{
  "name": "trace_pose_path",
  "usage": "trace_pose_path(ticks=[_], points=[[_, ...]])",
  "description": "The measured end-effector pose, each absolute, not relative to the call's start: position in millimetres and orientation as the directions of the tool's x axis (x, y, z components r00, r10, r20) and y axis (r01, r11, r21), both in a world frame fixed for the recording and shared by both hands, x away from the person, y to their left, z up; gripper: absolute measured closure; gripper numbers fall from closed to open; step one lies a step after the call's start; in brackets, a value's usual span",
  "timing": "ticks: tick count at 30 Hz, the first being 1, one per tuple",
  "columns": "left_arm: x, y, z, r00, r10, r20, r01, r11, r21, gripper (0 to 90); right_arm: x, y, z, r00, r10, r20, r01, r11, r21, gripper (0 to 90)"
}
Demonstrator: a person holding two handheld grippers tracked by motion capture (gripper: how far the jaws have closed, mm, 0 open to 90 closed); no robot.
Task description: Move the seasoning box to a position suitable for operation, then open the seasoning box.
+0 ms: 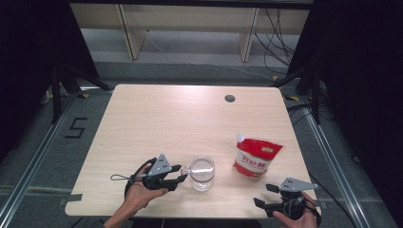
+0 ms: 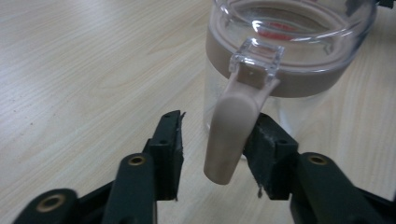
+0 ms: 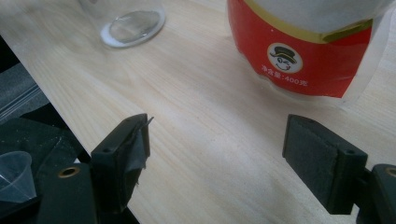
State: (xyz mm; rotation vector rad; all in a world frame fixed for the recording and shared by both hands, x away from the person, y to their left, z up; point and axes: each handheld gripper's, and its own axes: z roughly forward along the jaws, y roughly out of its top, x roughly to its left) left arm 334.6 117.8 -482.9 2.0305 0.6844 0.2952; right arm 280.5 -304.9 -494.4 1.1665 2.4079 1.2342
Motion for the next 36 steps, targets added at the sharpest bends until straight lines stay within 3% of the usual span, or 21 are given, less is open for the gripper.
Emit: trace_pose_path(ticks=[2, 17, 30, 36], points=[[331, 121, -481, 0.810, 0.585, -0.036, 0.334, -0.410, 0.849, 49.5, 280, -305, -494, -0.668, 0.721, 0.185, 0.571, 0.337, 0.749, 24.0], [321, 130, -466, 0.786, 0.608, -0.112, 0.392, -0.350, 0.850, 31.7, 277, -302, -493, -0.666, 0.719, 0.196, 0.574, 0.328, 0.750, 25.1], [317, 131, -454, 0.788, 0.604, -0.120, 0.387, -0.333, 0.860, 32.4, 277, -302, -493, -0.668, 0.720, 0.186, 0.571, 0.336, 0.749, 25.1], [316, 129, -449, 0.805, 0.582, -0.117, 0.366, -0.332, 0.869, 41.3, 277, -301, -492, -0.677, 0.714, 0.179, 0.559, 0.341, 0.756, 25.0]])
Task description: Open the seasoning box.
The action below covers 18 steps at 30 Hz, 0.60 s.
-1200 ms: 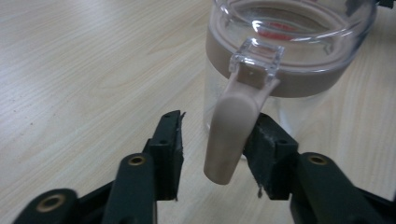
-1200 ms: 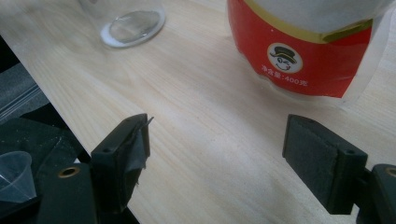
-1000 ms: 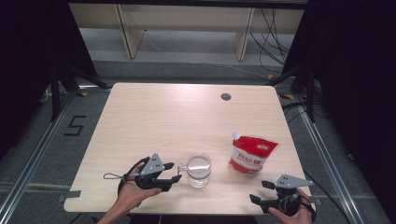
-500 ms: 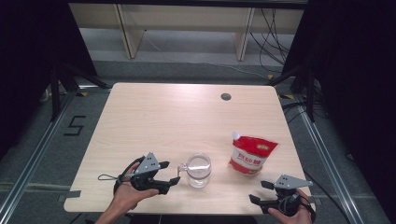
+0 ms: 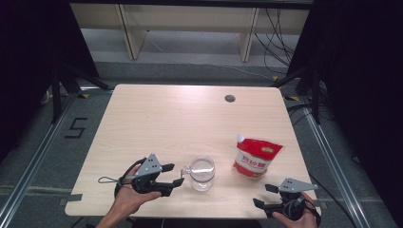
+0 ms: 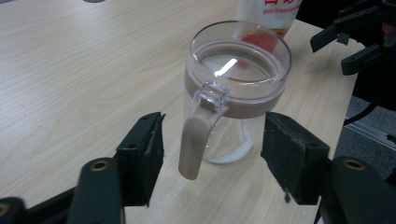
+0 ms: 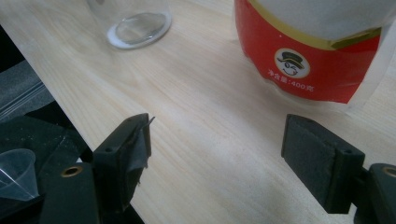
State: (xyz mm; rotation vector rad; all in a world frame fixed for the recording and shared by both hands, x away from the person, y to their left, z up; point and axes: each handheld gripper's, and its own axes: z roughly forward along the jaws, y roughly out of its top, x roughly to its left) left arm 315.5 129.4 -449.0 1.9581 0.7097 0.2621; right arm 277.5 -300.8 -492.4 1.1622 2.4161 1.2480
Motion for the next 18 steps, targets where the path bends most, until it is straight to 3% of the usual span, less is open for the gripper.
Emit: trace_pose_path(ticks=[8, 10, 13, 18], points=[[318, 127, -438, 0.825, 0.556, -0.102, 0.324, -0.318, 0.891, 69.2, 278, -296, -488, -0.697, 0.700, 0.157, 0.519, 0.342, 0.783, 25.2], [318, 126, -435, 0.824, 0.559, -0.095, 0.314, -0.312, 0.897, 73.9, 274, -292, -486, -0.683, 0.702, 0.200, 0.551, 0.315, 0.773, 25.1], [321, 123, -432, 0.821, 0.563, -0.095, 0.311, -0.300, 0.902, 79.9, 275, -288, -484, -0.711, 0.686, 0.156, 0.498, 0.334, 0.801, 24.6], [327, 117, -433, 0.816, 0.572, -0.087, 0.314, -0.312, 0.897, 86.9, 273, -279, -481, -0.714, 0.677, 0.179, 0.511, 0.329, 0.794, 25.4]])
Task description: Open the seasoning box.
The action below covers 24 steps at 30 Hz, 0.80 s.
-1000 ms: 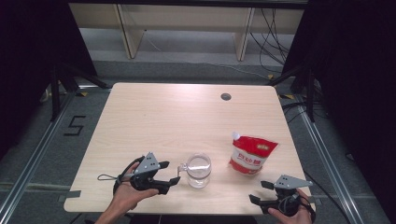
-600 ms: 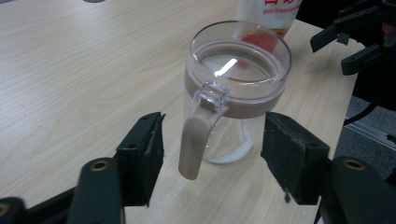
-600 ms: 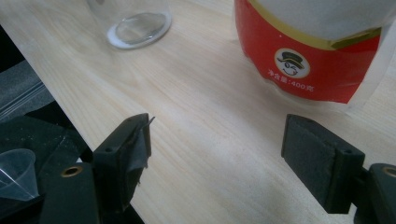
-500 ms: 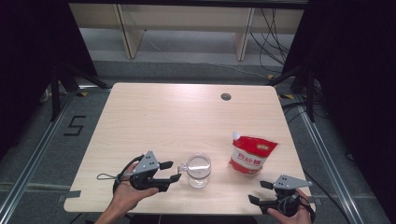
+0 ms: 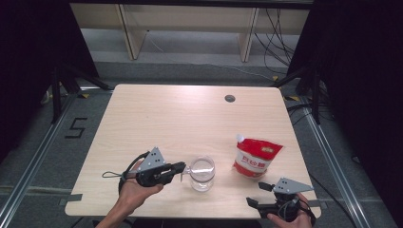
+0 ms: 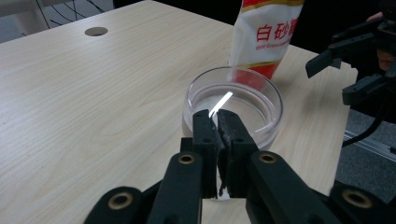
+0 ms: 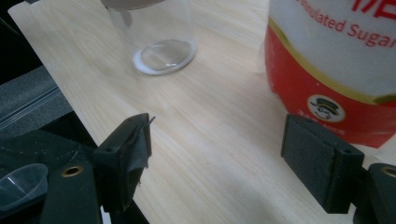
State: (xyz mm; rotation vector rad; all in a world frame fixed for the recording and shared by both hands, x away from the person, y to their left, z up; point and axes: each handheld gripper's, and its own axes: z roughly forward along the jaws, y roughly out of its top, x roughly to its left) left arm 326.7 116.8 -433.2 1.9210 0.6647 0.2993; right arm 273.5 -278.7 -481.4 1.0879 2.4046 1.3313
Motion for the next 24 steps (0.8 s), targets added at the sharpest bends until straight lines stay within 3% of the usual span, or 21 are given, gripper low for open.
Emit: trace_pose_path(ticks=[4, 6, 7, 17, 24], points=[[330, 113, -437, 0.813, 0.577, -0.080, 0.316, -0.321, 0.893, 88.5, 277, -276, -480, -0.743, 0.657, 0.129, 0.462, 0.362, 0.810, 27.6], [331, 112, -438, 0.814, 0.575, -0.074, 0.315, -0.332, 0.889, 88.7, 275, -272, -478, -0.727, 0.668, 0.162, 0.493, 0.342, 0.800, 27.9], [332, 111, -439, 0.811, 0.580, -0.077, 0.319, -0.327, 0.890, 88.8, 279, -273, -479, -0.750, 0.649, 0.124, 0.447, 0.360, 0.819, 28.5], [331, 111, -442, 0.801, 0.594, -0.075, 0.322, -0.322, 0.890, 89.0, 278, -264, -477, -0.743, 0.658, 0.125, 0.453, 0.356, 0.818, 35.5], [330, 108, -443, 0.805, 0.590, -0.067, 0.315, -0.329, 0.890, 88.9, 283, -251, -474, -0.785, 0.611, 0.103, 0.410, 0.386, 0.826, 42.9]])
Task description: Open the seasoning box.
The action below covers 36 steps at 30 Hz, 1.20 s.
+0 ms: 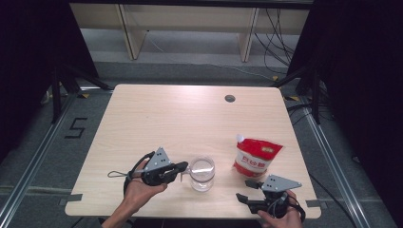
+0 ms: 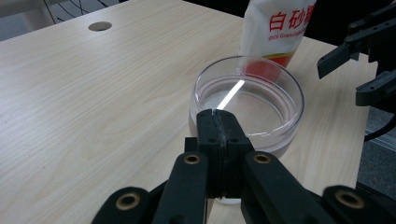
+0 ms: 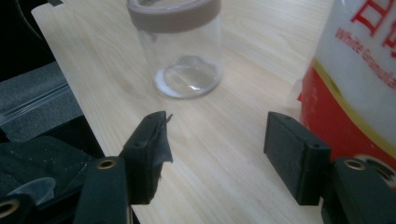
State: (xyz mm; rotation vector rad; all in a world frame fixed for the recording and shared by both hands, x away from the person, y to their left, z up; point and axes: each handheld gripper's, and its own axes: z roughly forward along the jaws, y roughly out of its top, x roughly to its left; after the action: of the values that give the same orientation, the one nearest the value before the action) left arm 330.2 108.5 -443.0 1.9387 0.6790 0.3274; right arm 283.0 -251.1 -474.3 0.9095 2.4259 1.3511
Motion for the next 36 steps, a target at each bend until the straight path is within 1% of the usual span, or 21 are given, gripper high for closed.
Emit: trace_pose_path(ticks=[1, 3, 6, 8, 9, 10, 11, 13, 17, 18, 20, 21, 22, 23, 24, 26, 28, 31, 34, 35, 36], points=[[330, 108, -443, 0.804, 0.591, -0.064, 0.314, -0.331, 0.890, 88.9, 285, -250, -474, -0.789, 0.607, 0.090, 0.395, 0.390, 0.832, 43.3], [330, 109, -443, 0.805, 0.590, -0.063, 0.312, -0.332, 0.890, 88.9, 285, -246, -473, -0.795, 0.596, 0.114, 0.405, 0.381, 0.831, 45.1], [330, 109, -444, 0.804, 0.592, -0.058, 0.307, -0.329, 0.893, 88.7, 290, -242, -474, -0.812, 0.577, 0.091, 0.384, 0.411, 0.827, 47.8], [330, 109, -444, 0.807, 0.588, -0.050, 0.299, -0.335, 0.893, 88.6, 290, -238, -473, -0.822, 0.563, 0.084, 0.366, 0.409, 0.836, 55.7], [331, 110, -443, 0.812, 0.583, -0.045, 0.294, -0.341, 0.893, 88.5, 291, -237, -473, -0.829, 0.555, 0.072, 0.347, 0.408, 0.845, 58.0], [331, 110, -444, 0.812, 0.582, -0.043, 0.291, -0.340, 0.894, 88.5, 290, -235, -471, -0.823, 0.564, 0.070, 0.349, 0.405, 0.845, 60.6], [331, 110, -444, 0.810, 0.584, -0.046, 0.293, -0.336, 0.895, 88.5, 292, -234, -471, -0.830, 0.556, 0.040, 0.315, 0.410, 0.856, 62.7], [330, 110, -444, 0.807, 0.589, -0.052, 0.298, -0.329, 0.896, 88.5, 292, -231, -469, -0.830, 0.555, 0.060, 0.330, 0.400, 0.855, 66.3], [329, 110, -445, 0.800, 0.597, -0.060, 0.306, -0.321, 0.896, 88.4, 296, -226, -467, -0.833, 0.553, 0.019, 0.288, 0.405, 0.868, 73.1], [329, 110, -445, 0.804, 0.593, -0.046, 0.295, -0.330, 0.897, 88.5, 296, -224, -467, -0.832, 0.553, 0.034, 0.300, 0.397, 0.867, 74.1], [329, 110, -445, 0.804, 0.593, -0.047, 0.295, -0.329, 0.897, 88.5, 299, -221, -466, -0.838, 0.545, 0.016, 0.280, 0.406, 0.870, 75.7], [329, 110, -445, 0.803, 0.593, -0.049, 0.296, -0.327, 0.897, 88.5, 298, -219, -466, -0.832, 0.554, 0.030, 0.299, 0.403, 0.865, 76.4], [329, 110, -445, 0.803, 0.595, -0.050, 0.297, -0.325, 0.898, 88.4, 302, -217, -466, -0.846, 0.533, 0.001, 0.263, 0.415, 0.871, 77.3], [329, 110, -445, 0.802, 0.595, -0.050, 0.296, -0.324, 0.898, 88.5, 300, -215, -465, -0.840, 0.543, 0.012, 0.278, 0.410, 0.869, 77.6], [328, 110, -446, 0.798, 0.599, -0.057, 0.303, -0.318, 0.899, 88.4, 303, -214, -465, -0.849, 0.529, -0.007, 0.255, 0.421, 0.871, 78.5], [328, 110, -446, 0.798, 0.599, -0.061, 0.303, -0.311, 0.901, 88.5, 303, -210, -464, -0.846, 0.533, 0.001, 0.259, 0.409, 0.875, 80.5], [328, 110, -447, 0.799, 0.598, -0.063, 0.304, -0.310, 0.901, 88.5, 307, -207, -463, -0.853, 0.521, -0.028, 0.227, 0.417, 0.880, 81.9], [328, 111, -447, 0.801, 0.596, -0.049, 0.291, -0.317, 0.902, 88.5, 310, -203, -463, -0.852, 0.523, -0.029, 0.225, 0.415, 0.882, 84.3], [328, 112, -447, 0.800, 0.598, -0.054, 0.295, -0.313, 0.903, 88.5, 313, -200, -462, -0.854, 0.518, -0.038, 0.212, 0.413, 0.886, 85.5], [329, 112, -447, 0.801, 0.596, -0.052, 0.292, -0.314, 0.903, 88.5, 314, -198, -461, -0.860, 0.510, -0.023, 0.217, 0.405, 0.888, 86.2], [329, 112, -447, 0.804, 0.593, -0.047, 0.288, -0.318, 0.903, 88.5, 315, -197, -461, -0.854, 0.519, -0.041, 0.199, 0.399, 0.895, 86.4]])
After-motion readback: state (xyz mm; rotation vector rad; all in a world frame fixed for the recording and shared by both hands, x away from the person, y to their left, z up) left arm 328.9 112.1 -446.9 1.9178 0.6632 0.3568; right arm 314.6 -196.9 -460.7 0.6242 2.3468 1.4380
